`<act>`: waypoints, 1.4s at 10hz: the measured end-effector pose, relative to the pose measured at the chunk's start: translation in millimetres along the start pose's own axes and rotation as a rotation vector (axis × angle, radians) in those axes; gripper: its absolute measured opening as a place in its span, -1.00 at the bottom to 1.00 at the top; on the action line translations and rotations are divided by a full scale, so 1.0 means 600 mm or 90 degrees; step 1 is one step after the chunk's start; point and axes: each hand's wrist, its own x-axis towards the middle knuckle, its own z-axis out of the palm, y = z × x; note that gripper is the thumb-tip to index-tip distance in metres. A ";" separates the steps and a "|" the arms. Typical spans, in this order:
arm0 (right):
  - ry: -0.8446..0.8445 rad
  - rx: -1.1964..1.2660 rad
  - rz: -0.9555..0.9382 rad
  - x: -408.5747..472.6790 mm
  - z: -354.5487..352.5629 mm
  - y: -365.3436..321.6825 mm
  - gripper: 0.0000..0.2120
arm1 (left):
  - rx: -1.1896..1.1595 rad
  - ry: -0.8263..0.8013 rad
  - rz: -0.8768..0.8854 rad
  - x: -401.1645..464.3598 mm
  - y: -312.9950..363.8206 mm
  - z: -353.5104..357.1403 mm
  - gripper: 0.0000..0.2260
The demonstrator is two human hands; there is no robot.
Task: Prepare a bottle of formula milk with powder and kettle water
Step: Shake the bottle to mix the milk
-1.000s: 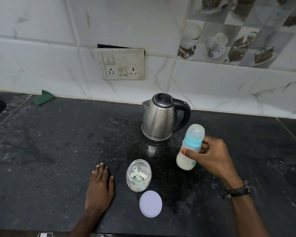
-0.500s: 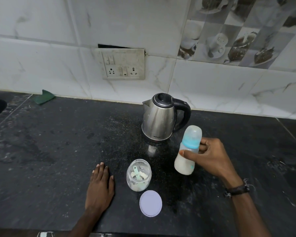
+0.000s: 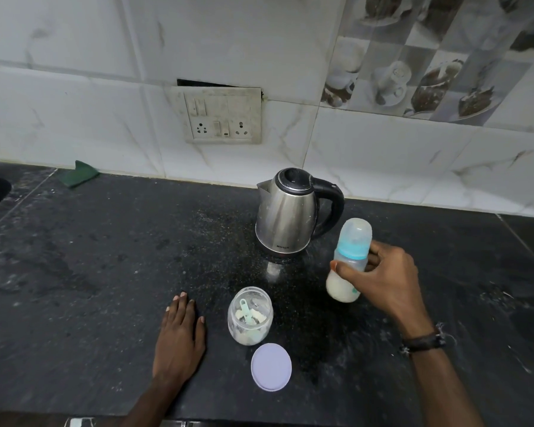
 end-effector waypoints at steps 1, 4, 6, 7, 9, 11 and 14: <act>-0.013 0.113 -0.011 0.004 0.004 0.008 -0.60 | -0.002 0.000 -0.004 -0.001 -0.001 0.000 -0.44; 0.064 0.425 0.072 0.003 0.007 -0.007 -0.85 | 0.008 0.005 0.007 0.001 -0.002 0.001 -0.44; 0.019 0.434 0.049 0.003 0.010 -0.019 -0.86 | 0.008 0.006 0.006 -0.001 -0.001 0.001 -0.44; 0.035 0.442 0.058 0.005 0.011 -0.023 -0.83 | 0.005 0.003 0.001 -0.002 -0.001 0.003 -0.44; 0.055 0.457 0.058 0.004 0.016 -0.022 -0.80 | 0.000 0.007 0.003 0.000 -0.004 0.005 -0.45; 0.028 0.439 0.039 0.003 0.018 -0.014 -0.78 | 0.002 0.008 0.002 -0.001 -0.002 0.002 -0.44; -0.056 0.280 -0.007 0.006 0.025 0.005 -0.72 | -0.004 0.005 -0.002 -0.002 -0.001 0.001 -0.44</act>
